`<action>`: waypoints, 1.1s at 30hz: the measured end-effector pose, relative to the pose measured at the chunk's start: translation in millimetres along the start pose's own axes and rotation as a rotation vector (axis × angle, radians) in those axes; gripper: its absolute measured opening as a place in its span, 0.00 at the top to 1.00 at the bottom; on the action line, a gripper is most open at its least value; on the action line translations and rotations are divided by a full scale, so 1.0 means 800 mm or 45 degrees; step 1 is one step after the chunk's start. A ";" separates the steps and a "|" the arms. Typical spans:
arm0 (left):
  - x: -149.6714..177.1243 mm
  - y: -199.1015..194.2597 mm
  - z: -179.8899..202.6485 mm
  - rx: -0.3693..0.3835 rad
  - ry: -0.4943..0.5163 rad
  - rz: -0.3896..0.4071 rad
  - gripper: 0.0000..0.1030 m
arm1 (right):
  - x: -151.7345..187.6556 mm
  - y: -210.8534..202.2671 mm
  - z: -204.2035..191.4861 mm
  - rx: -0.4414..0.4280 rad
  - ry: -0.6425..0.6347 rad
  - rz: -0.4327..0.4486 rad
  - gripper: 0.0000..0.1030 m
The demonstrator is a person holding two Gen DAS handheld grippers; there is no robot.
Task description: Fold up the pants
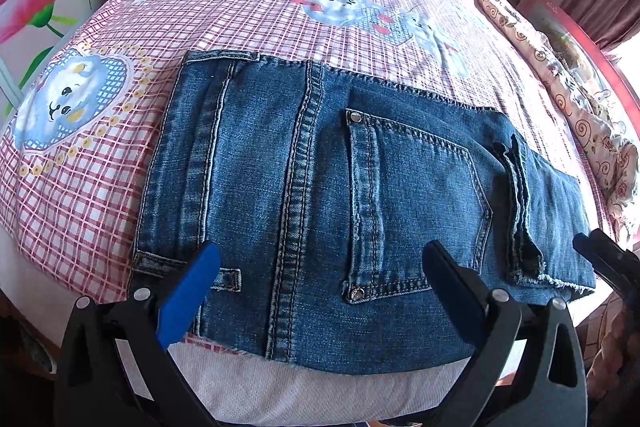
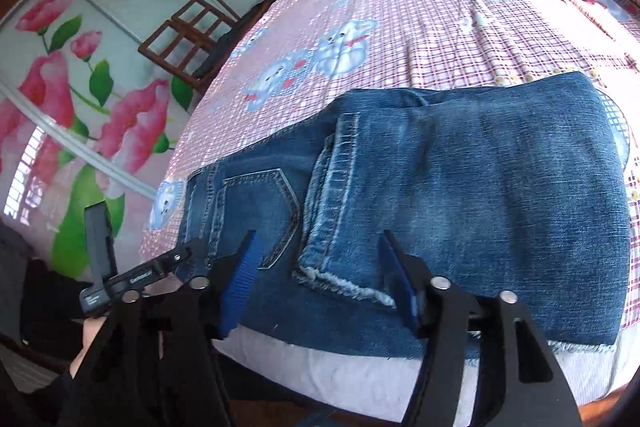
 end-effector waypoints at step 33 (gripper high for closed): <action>0.060 -0.014 -0.175 0.809 -1.081 0.123 0.02 | 0.080 0.063 -0.134 -0.070 -0.333 -0.136 0.96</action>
Point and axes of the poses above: each gripper's, at about its wrist camera, not at the fingertips, and y roughly the way its jaws point, z to its right, x to its underside, the point moved 2 cm from there along y, roughly the way its jaws point, and after that the axes turned 1 degree about -y, right-handed, at the moved point
